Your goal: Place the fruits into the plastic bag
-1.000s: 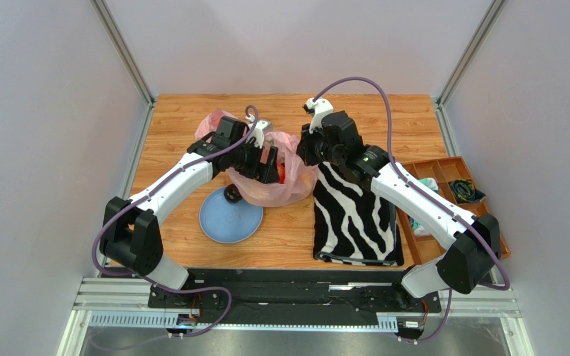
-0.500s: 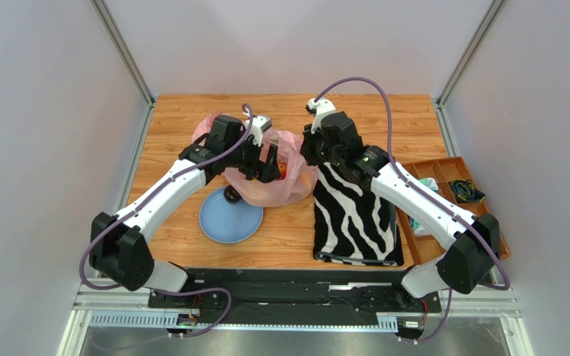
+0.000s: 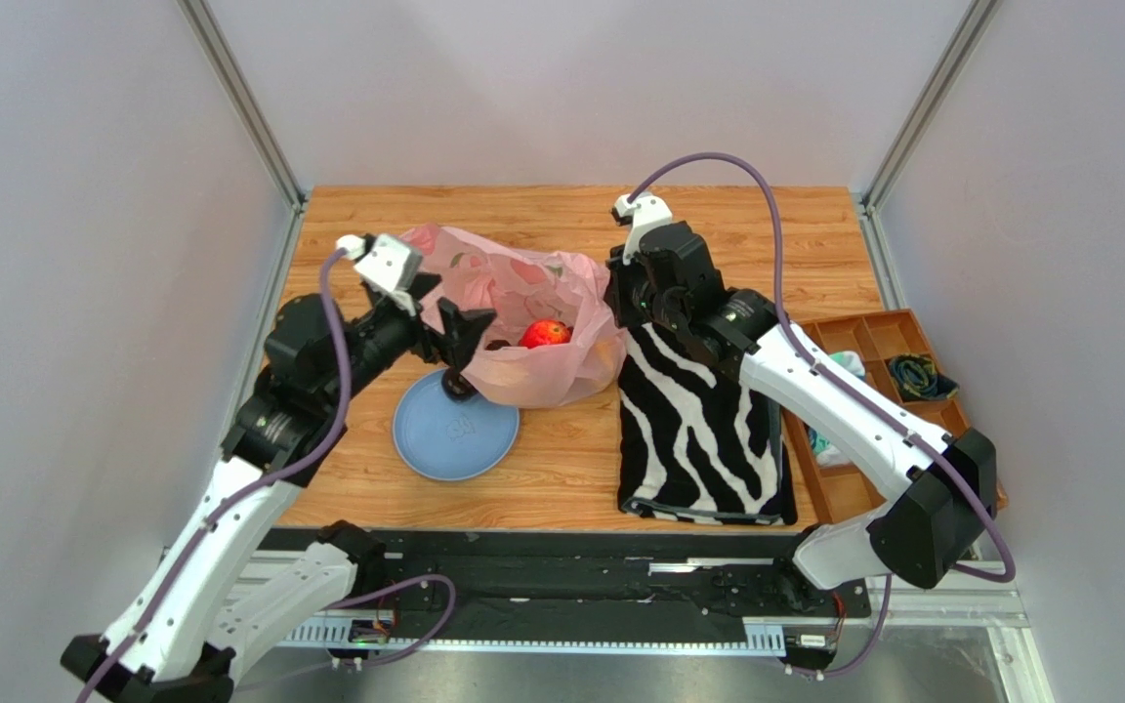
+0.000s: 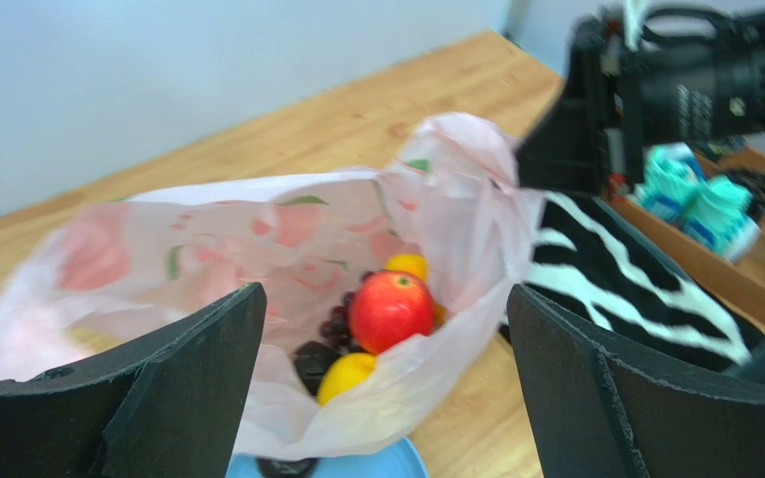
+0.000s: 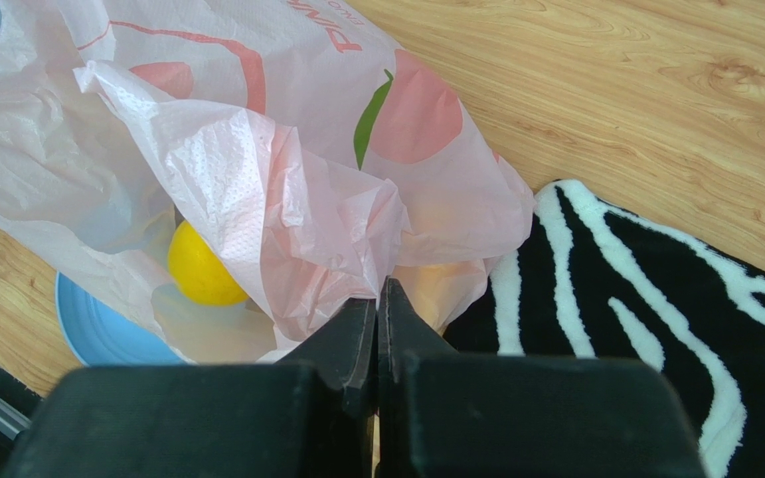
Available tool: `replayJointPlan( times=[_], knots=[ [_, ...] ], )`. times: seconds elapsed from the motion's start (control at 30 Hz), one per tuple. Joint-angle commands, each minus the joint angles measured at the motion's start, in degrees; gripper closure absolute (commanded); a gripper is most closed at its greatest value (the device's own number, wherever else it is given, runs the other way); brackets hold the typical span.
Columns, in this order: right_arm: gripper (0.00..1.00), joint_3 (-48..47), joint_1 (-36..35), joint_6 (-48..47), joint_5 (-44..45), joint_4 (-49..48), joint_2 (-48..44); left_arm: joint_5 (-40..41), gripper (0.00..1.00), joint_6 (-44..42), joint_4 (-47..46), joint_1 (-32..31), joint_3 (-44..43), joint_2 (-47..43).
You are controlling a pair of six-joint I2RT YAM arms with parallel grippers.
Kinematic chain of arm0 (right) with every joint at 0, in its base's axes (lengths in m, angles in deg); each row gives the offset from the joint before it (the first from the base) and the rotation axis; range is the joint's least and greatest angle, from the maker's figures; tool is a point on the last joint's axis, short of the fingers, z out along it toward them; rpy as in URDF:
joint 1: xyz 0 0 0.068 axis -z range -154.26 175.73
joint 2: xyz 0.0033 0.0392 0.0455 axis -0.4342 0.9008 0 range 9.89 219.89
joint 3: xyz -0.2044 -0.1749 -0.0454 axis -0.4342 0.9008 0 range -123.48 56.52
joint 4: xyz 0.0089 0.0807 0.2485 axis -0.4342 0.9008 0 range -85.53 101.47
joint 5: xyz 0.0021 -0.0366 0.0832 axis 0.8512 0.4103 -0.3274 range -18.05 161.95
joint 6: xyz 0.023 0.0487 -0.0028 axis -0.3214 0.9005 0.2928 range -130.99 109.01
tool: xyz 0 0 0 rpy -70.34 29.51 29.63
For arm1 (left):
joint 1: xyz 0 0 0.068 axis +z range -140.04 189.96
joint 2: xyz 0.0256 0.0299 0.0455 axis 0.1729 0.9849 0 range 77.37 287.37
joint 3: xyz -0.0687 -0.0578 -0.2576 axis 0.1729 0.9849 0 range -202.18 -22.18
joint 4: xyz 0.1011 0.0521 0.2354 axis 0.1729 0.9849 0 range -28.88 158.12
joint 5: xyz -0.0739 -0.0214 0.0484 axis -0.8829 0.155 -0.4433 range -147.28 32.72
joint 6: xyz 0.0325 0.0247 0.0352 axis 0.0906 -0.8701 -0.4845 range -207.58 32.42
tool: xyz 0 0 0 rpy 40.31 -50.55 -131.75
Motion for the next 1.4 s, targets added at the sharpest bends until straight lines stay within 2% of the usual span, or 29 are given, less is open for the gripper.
replayJointPlan(
  times=[0.0, 0.17, 0.47, 0.67, 0.83, 0.9, 1.1, 1.13, 1.23, 1.37],
  knots=[
    [1.00, -1.95, 0.26, -0.76, 1.21, 0.12, -1.93, 11.12, 0.01, 3.69, 3.39, 5.31, 2.80, -5.34],
    [1.00, -1.86, 0.44, -0.67, 0.95, 0.21, -1.84, 10.42, 0.01, 11.08, 7.97, 15.77, 6.93, -9.75],
    [1.00, -1.78, 0.53, -1.02, 1.74, 0.39, -2.72, 8.41, 0.01, 18.03, 14.74, 23.52, 11.94, -11.70],
    [1.00, -1.51, 0.70, -1.20, 2.26, 0.39, -3.07, 4.02, 0.01, 23.04, 13.08, 28.09, 17.21, -11.34],
    [1.00, -1.42, 1.32, -1.37, 2.79, 0.82, -3.25, 2.61, 0.04, 24.36, 11.32, 28.19, 20.38, -9.15],
    [1.00, -1.51, 1.49, -1.38, 2.53, 0.91, -3.42, 1.46, 0.09, 24.02, 10.70, 28.02, 20.73, -7.92],
    [1.00, -0.90, 1.58, -1.29, 2.18, 0.13, -3.95, 3.30, 0.13, 24.63, 8.77, 27.40, 22.23, -7.48],
    [1.00, -0.81, 1.58, -1.20, 2.09, -0.14, -3.95, 4.26, 0.14, 24.80, 8.42, 24.18, 22.40, -7.30],
    [1.00, -0.63, 1.67, -0.94, 1.74, -0.23, -4.04, 5.85, 0.14, 26.47, 5.88, 20.82, 24.07, -5.20],
    [1.00, -0.37, 1.67, -0.76, 1.56, -0.05, -4.39, 6.29, 0.14, 27.88, 0.52, 18.61, 25.83, 0.76]
  ],
)
